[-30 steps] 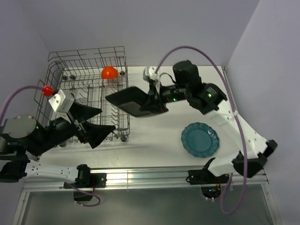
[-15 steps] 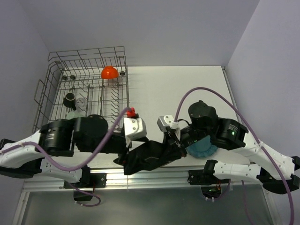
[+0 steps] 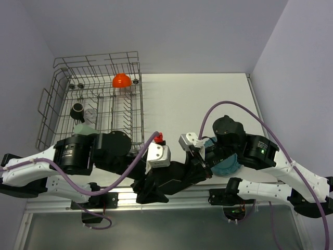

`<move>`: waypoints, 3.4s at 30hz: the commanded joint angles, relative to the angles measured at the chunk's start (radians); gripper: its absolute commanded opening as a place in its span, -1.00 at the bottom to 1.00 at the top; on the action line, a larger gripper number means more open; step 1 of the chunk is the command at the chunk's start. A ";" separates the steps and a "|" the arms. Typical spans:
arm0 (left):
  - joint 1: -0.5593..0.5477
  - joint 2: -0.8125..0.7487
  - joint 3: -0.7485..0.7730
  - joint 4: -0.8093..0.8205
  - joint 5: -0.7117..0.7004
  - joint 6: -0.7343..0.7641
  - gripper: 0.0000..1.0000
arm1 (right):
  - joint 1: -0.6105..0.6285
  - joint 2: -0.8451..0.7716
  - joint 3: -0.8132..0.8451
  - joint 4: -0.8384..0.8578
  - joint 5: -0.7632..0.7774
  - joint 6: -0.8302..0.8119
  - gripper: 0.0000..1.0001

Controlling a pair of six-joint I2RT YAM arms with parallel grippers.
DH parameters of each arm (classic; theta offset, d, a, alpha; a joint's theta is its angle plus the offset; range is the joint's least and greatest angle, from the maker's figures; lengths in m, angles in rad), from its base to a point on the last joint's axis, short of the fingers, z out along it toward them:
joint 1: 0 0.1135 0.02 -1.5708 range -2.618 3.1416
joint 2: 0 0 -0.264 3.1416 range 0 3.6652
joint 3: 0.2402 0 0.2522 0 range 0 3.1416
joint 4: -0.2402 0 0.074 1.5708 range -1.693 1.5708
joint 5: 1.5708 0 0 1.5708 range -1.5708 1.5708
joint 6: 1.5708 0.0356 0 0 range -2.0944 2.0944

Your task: Load the mixed dishes into the dish rack

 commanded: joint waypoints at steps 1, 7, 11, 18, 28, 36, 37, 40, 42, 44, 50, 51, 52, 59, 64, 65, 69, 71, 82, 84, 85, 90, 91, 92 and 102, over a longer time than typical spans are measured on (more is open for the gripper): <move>0.012 0.037 0.028 0.032 0.063 -0.003 0.61 | 0.009 -0.031 0.022 0.143 -0.071 0.010 -1.00; 0.032 0.076 -0.004 0.051 0.052 -0.018 0.44 | 0.015 -0.068 0.016 0.216 -0.073 0.057 -1.00; 0.047 0.074 -0.025 0.089 0.028 -0.029 0.14 | 0.018 -0.091 0.010 0.230 -0.054 0.067 -1.00; 0.081 0.070 -0.056 0.115 -0.014 -0.046 -1.00 | 0.022 -0.117 0.001 0.250 -0.041 0.102 -1.00; 0.112 -0.036 -0.108 0.143 -0.169 -0.043 -1.00 | 0.023 -0.127 -0.010 0.200 0.099 0.080 -0.86; 0.242 -0.118 -0.133 0.131 -0.169 -0.048 -1.00 | 0.023 -0.125 -0.034 0.221 0.185 0.079 -0.07; 0.250 -0.119 -0.136 0.132 -0.160 -0.045 -1.00 | 0.023 -0.120 -0.031 0.223 0.199 0.079 -0.02; 0.273 -0.122 -0.134 0.112 -0.180 -0.040 -1.00 | 0.023 -0.103 -0.001 0.201 0.249 0.044 0.99; 0.302 -0.130 -0.130 0.101 -0.183 -0.038 -1.00 | 0.022 -0.109 0.013 0.187 0.339 0.037 0.99; 0.332 -0.151 -0.128 0.106 -0.167 -0.031 -1.00 | 0.022 -0.120 0.021 0.193 0.419 0.033 0.99; 0.386 -0.196 -0.096 0.040 -0.216 -0.023 -1.00 | 0.022 -0.164 0.016 0.206 0.634 0.039 0.99; 0.395 -0.200 -0.076 0.025 -0.219 -0.025 -1.00 | 0.022 -0.173 0.016 0.195 0.697 0.039 0.99; 0.399 -0.203 -0.062 0.005 -0.267 -0.028 -1.00 | 0.022 -0.180 0.013 0.192 0.729 0.042 0.99; 0.403 -0.217 0.050 -0.116 -0.442 -0.006 -1.00 | 0.022 -0.261 -0.036 0.212 0.840 0.042 0.99; 0.406 -0.196 0.052 -0.146 -0.553 -0.057 -1.00 | 0.022 -0.249 -0.096 0.229 0.852 0.059 0.99; 0.408 -0.205 0.029 -0.115 -0.534 -0.045 -1.00 | 0.022 -0.232 -0.116 0.233 0.829 0.056 0.99; 0.455 -0.191 -0.056 -0.070 -0.461 -0.003 -1.00 | 0.022 -0.071 -0.136 0.287 0.826 0.126 0.99; 0.524 -0.194 -0.085 -0.020 -0.412 0.026 -1.00 | 0.023 -0.025 -0.174 0.377 0.802 0.163 0.99; 0.992 -0.188 -0.165 0.048 -0.045 0.184 -1.00 | 0.022 0.162 -0.246 0.600 0.861 0.186 0.99; 1.050 -0.181 -0.170 0.054 0.024 0.195 -1.00 | 0.015 0.159 -0.254 0.646 0.887 0.182 0.99; 1.063 -0.177 -0.168 0.057 0.037 0.201 -1.00 | 0.008 0.156 -0.258 0.663 0.890 0.197 0.99; 1.078 -0.156 -0.128 0.066 0.066 0.198 -1.00 | -0.095 0.219 -0.209 0.710 0.711 0.264 0.99; 1.081 -0.153 -0.119 0.069 0.073 0.193 -1.00 | -0.121 0.239 -0.179 0.707 0.694 0.275 0.99; 1.081 -0.151 -0.110 0.071 0.075 0.189 -1.00 | -0.127 0.260 -0.159 0.700 0.685 0.278 0.99; 1.083 -0.153 0.007 0.037 0.122 0.163 -1.00 | -0.199 0.380 -0.126 0.831 0.592 0.248 0.99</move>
